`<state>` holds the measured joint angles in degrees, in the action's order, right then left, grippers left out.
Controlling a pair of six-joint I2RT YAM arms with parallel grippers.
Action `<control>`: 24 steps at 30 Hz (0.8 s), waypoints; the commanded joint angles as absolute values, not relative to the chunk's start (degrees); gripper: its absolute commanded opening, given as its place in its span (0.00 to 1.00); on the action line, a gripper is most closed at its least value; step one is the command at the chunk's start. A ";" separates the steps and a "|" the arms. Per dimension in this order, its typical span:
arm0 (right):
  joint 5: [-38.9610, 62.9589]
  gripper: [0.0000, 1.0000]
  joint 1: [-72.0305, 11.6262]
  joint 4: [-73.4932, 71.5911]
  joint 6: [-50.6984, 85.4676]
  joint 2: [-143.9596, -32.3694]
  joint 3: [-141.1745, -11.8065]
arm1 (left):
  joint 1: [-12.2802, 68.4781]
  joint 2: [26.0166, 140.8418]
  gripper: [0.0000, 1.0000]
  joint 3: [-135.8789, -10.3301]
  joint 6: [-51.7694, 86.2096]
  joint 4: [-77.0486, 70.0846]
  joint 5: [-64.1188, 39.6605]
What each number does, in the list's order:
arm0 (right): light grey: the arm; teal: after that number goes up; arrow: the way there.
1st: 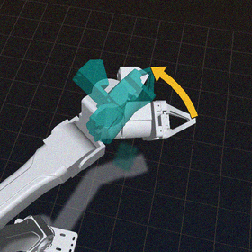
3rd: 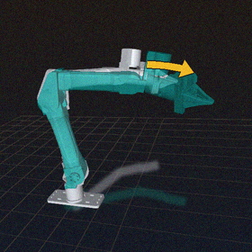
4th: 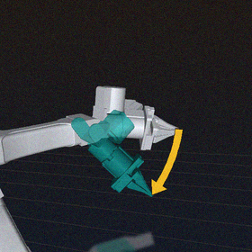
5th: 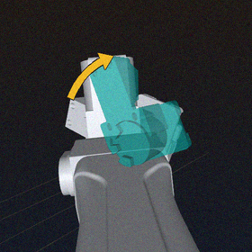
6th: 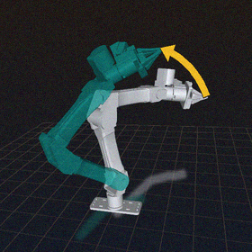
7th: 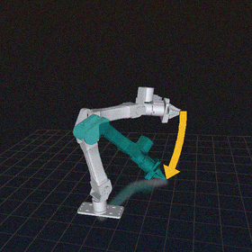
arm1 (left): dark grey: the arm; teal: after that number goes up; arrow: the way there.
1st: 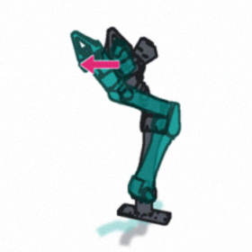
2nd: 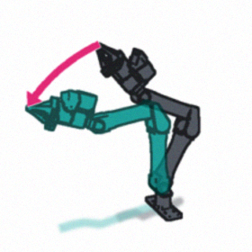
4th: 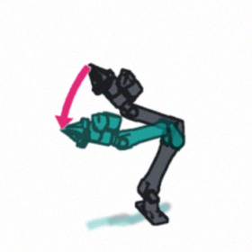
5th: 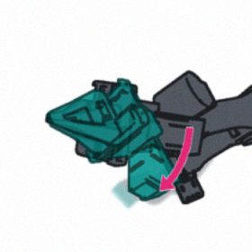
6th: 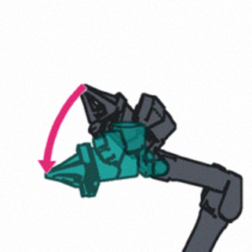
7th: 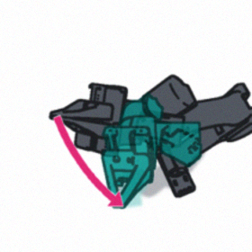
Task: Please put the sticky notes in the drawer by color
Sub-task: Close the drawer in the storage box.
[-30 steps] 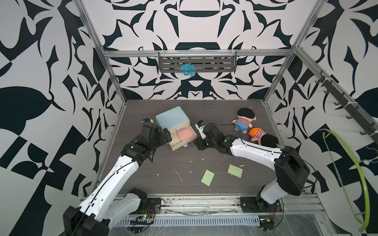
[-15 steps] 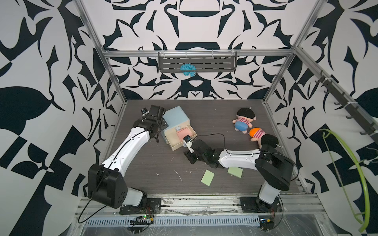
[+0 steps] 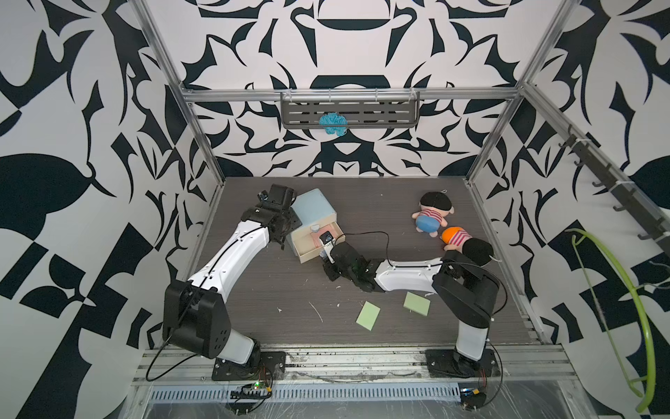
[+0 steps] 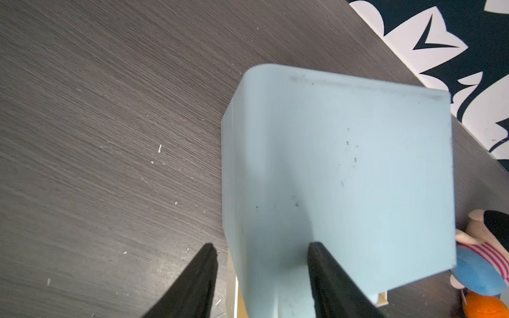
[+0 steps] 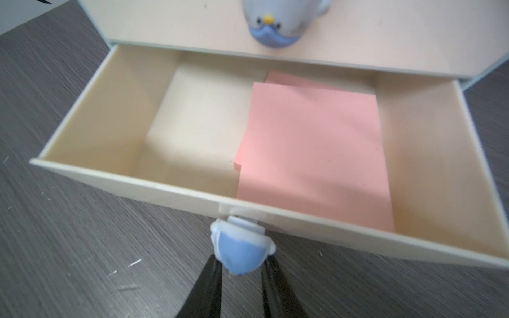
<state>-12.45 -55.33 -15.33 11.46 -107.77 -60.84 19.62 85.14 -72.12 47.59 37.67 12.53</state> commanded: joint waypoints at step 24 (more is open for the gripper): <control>-6.76 0.50 -49.54 -30.69 15.82 -112.86 -63.05 | 19.42 85.27 0.55 -69.09 46.38 40.87 11.34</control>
